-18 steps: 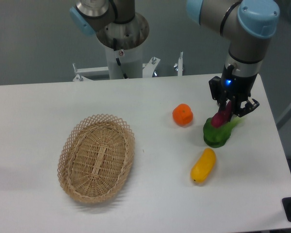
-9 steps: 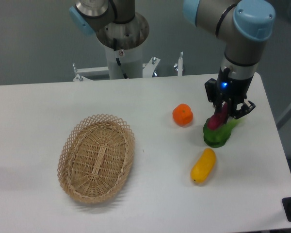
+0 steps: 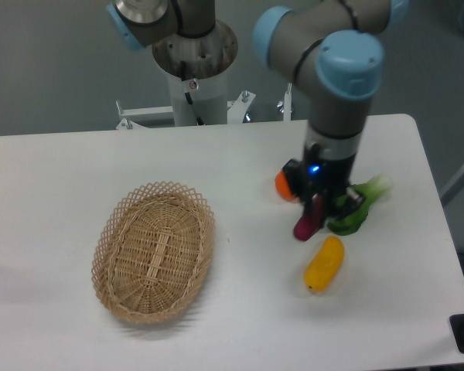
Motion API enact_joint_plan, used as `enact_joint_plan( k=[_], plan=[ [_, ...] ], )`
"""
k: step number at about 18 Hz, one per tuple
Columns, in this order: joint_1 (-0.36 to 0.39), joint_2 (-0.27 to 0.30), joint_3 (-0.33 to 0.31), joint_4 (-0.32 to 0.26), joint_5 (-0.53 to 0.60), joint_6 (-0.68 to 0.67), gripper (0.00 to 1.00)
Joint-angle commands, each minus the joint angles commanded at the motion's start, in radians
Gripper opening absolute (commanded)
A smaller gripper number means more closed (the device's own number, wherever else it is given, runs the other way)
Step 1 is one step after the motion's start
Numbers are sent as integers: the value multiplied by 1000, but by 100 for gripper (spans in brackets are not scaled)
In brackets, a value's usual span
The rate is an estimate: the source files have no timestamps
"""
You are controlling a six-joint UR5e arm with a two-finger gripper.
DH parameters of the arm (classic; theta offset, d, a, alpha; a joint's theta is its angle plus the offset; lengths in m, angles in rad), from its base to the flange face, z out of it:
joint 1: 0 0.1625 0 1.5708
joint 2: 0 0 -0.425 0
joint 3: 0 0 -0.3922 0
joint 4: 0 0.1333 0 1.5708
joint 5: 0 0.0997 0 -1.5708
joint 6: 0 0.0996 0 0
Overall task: Place the sweet potato in the basket
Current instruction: 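Carry the held sweet potato over the wicker basket and lower it, then open the gripper to release the sweet potato into the basket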
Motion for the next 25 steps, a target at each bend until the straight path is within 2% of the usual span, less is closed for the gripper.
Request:
enact_joint_plan(
  k=[2, 5, 8, 9, 12, 13, 19, 23, 25],
  plan=[
    [-61, 0, -26, 60, 2, -104, 26],
    [-152, 2, -78, 77, 8, -212, 26],
    [-232, 0, -120, 85, 12, -243, 26],
    [-265, -12, -162, 88, 18, -251, 26],
    [-328, -43, -209, 164, 92, -234, 26],
    [-342, -60, -215, 183, 112, -214, 26],
    [-373, -104, -242, 186, 137, -90, 26],
    [-384, -117, -253, 186, 144, -54, 26],
    [-384, -117, -279, 188, 175, -10, 26]
  ],
)
